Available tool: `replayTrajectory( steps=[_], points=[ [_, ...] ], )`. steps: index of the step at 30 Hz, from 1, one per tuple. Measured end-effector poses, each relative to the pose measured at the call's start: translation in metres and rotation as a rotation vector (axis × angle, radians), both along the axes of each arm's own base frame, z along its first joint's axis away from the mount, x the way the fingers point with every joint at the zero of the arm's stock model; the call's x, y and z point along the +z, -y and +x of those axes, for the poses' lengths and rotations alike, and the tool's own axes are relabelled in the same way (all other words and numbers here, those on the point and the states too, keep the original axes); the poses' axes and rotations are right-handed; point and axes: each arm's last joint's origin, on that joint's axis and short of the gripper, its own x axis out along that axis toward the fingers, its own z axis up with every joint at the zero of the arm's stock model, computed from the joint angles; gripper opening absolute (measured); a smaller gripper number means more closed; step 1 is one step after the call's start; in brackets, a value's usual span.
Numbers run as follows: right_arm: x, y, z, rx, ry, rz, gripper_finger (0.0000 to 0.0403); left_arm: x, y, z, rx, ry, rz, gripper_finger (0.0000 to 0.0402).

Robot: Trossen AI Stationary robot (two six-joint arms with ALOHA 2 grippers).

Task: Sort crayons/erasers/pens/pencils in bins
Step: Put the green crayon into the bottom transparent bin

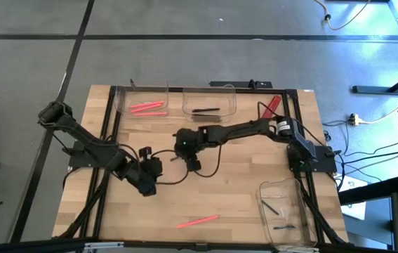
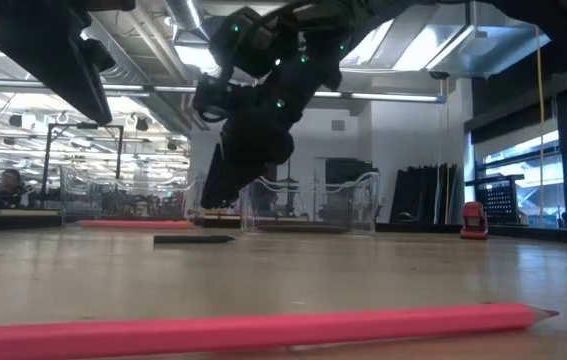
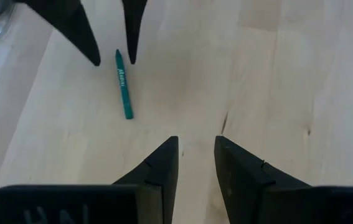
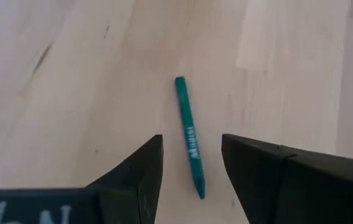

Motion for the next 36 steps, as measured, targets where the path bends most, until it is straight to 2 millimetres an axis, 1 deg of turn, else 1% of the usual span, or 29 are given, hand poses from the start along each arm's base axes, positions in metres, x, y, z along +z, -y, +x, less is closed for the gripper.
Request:
replayTrajectory(
  steps=[7,12,14,21,29,32,36],
  points=[
    [-0.006,0.029,-0.001,0.055,0.007,0.004,0.0166,0.0,-0.01,0.005,0.106,0.015,-0.042,0.0096],
    [-0.006,0.04,-0.002,0.102,0.019,-0.024,0.0166,0.0,-0.017,0.009,0.143,0.019,-0.047,0.0096],
    [-0.006,0.043,-0.002,0.124,0.027,0.0,0.0166,0.0,-0.02,0.01,0.155,0.019,-0.047,0.0096],
    [-0.014,0.043,0.003,0.146,0.066,0.031,0.0166,0.001,-0.028,0.013,0.192,0.019,-0.047,0.0096],
    [-0.03,0.045,0.005,0.144,0.042,0.041,0.0166,0.0,-0.033,0.014,0.211,0.016,-0.044,0.0096],
    [-0.04,0.045,0.006,0.146,0.021,0.047,0.0166,0.0,-0.033,0.014,0.211,0.016,-0.044,0.0096],
    [-0.043,0.045,0.006,0.147,0.012,0.051,0.0166,0.0,-0.033,0.014,0.211,0.016,-0.044,0.0096]
  ],
)
